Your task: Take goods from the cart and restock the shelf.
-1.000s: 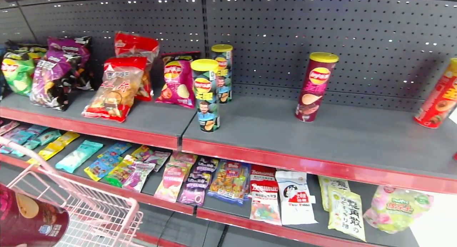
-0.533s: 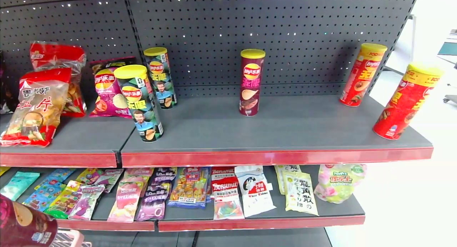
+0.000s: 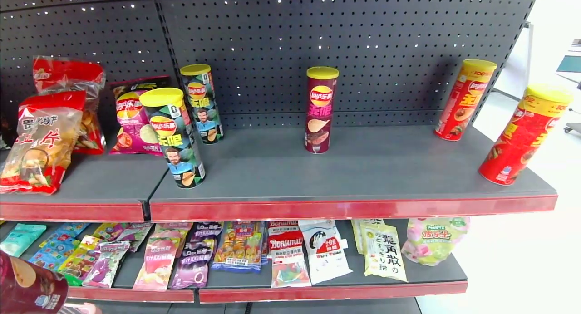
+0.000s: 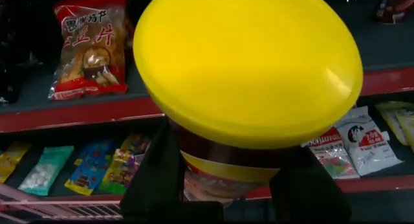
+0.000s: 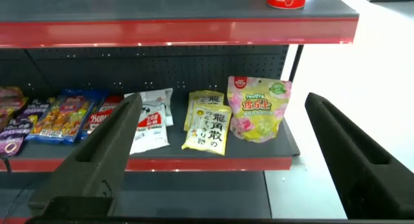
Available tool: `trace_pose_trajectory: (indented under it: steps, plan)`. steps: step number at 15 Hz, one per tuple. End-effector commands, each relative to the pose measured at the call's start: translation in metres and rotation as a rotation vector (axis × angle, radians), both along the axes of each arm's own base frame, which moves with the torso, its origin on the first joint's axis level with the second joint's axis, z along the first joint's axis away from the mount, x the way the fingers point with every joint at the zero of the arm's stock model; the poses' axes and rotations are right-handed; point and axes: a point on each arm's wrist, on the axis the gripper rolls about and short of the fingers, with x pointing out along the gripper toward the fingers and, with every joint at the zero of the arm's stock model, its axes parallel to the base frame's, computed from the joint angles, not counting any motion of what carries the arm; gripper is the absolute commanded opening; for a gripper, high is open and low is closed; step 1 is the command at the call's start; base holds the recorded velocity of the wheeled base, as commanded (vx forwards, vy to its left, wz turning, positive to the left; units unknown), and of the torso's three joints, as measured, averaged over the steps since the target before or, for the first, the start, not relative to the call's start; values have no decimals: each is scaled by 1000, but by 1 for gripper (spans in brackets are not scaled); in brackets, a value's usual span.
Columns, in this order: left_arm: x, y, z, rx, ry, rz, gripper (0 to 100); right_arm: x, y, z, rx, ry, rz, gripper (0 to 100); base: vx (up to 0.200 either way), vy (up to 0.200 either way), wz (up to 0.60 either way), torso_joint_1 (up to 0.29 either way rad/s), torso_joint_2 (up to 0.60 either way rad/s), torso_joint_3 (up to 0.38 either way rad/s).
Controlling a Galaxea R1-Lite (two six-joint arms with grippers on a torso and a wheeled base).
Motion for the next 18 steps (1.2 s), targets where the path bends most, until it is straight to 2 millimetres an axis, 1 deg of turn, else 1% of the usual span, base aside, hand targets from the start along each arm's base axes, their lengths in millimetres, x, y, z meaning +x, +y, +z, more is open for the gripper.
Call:
trace_pose_trajectory:
  steps: [1,5,9,12,14,18]
  plan:
    - [-1,0,0,7,-7,-5,0,0,0,0,0,1,1,100,0,0,0,0,0,0]
    - [-8,0,-6,15,-25,-10,0,0,0,0,0,1,7,100,0,0,0,0,0,0]
    - [-23,-1,-18,33,-28,-34,0,0,0,0,-5,1,17,100,0,0,0,0,0,0]
    - [-32,-3,-23,31,-49,-111,0,0,0,0,-3,0,15,100,0,0,0,0,0,0]
    - [-32,-4,-21,-3,-59,-169,0,0,0,0,-5,0,15,100,0,0,0,0,0,0]
    - [-31,-4,-8,-77,-61,-184,0,0,0,0,-5,1,17,100,0,0,0,0,0,0]
